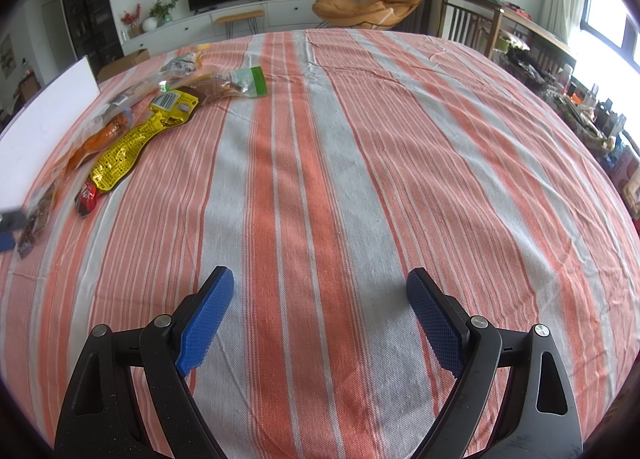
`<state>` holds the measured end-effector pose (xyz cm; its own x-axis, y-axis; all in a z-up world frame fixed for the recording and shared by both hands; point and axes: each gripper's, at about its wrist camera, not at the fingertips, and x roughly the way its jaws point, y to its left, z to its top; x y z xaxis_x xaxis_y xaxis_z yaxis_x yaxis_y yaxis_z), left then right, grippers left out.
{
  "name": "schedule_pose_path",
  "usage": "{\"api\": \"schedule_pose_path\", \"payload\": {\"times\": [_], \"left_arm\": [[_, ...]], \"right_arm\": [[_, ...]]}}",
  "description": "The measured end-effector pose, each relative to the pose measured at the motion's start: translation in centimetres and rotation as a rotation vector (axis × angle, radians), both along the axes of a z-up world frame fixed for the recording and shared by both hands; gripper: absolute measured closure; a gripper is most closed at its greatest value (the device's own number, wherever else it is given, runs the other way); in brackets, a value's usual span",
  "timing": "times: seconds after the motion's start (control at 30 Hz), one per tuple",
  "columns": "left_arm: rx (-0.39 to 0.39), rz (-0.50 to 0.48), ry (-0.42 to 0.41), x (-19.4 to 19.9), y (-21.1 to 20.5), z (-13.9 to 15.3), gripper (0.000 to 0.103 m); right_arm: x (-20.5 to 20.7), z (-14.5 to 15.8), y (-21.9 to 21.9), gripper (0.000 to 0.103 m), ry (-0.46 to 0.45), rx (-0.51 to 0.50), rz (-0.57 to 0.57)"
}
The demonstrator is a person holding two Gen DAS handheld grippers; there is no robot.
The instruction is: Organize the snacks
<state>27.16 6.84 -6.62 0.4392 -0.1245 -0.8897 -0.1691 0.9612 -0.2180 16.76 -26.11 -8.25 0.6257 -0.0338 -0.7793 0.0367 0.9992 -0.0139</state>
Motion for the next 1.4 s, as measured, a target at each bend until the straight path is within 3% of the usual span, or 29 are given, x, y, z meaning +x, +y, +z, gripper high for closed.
{"api": "schedule_pose_path", "payload": {"times": [0.1,0.17,0.23,0.43,0.5,0.57,0.63,0.7,0.93,1.4], "left_arm": [[0.087,0.020,0.024,1.7,-0.5,-0.6,0.000],[0.094,0.007,-0.005,1.7,-0.6,-0.5,0.003],[0.104,0.001,-0.054,0.7,-0.3,-0.1,0.031],[0.082,-0.086,-0.066,-6.0,0.3,0.4,0.038],[0.064,-0.122,-0.067,-9.1,0.5,0.4,0.037],[0.078,-0.142,-0.078,-11.7,0.2,0.4,0.029],[0.127,-0.124,-0.093,-13.2,0.2,0.0,0.005],[0.128,-0.096,-0.112,-13.6,0.6,-0.6,0.000],[0.160,-0.089,-0.177,-13.4,0.2,-1.0,0.000],[0.166,-0.089,-0.193,-13.7,0.2,-0.9,0.000]], "right_arm": [[0.0,0.0,0.0,0.012,0.000,0.000,0.000],[0.0,0.0,0.0,0.012,0.000,0.001,0.000],[0.0,0.0,0.0,0.012,0.000,0.000,0.000],[0.0,0.0,0.0,0.012,0.000,0.001,0.000],[0.0,0.0,0.0,0.012,0.000,0.001,0.000],[0.0,0.0,0.0,0.012,0.000,0.000,0.000],[0.0,0.0,0.0,0.012,0.000,-0.001,0.000],[0.0,0.0,0.0,0.012,0.000,0.001,0.000],[0.0,0.0,0.0,0.012,0.000,0.001,0.000],[0.0,0.0,0.0,0.012,0.000,0.001,0.000]]}}
